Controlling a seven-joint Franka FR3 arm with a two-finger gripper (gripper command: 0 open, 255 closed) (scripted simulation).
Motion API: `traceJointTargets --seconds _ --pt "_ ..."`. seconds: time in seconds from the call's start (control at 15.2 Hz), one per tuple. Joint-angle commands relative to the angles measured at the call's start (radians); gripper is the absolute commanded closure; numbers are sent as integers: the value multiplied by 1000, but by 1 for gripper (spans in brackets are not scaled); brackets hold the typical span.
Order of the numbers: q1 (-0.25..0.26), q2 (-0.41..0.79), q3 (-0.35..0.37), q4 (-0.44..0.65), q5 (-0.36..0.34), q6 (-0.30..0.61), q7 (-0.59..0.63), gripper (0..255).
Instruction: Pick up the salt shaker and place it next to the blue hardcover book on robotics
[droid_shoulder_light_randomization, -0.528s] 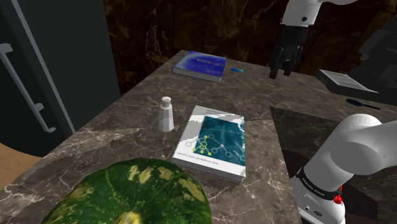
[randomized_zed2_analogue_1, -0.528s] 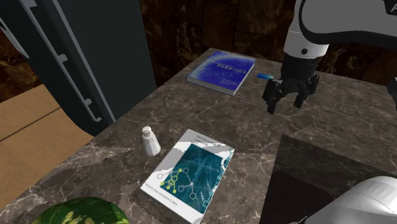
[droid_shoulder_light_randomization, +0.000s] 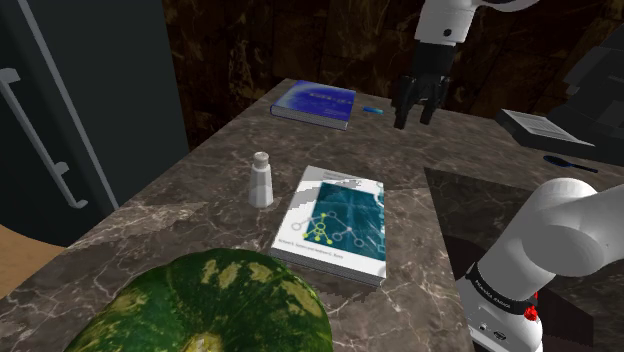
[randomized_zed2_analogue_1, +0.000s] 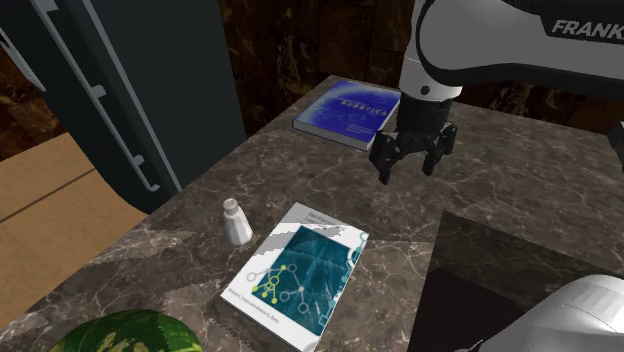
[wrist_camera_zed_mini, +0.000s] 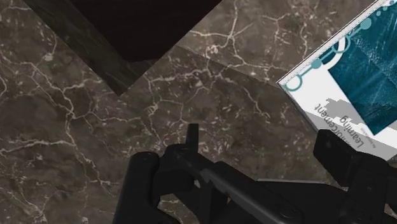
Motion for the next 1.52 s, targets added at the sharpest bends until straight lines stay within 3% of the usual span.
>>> traceJointTargets --seconds 0.0,0.4,0.79,1.12,1.45 --pt "18 23 43 13 32 26 50 0" --pt "53 140 155 83 89 119 172 0" --pt "74 286 264 192 103 204 298 0" --pt "88 431 352 315 72 261 413 0" --pt "111 599 432 468 -7 297 542 0"
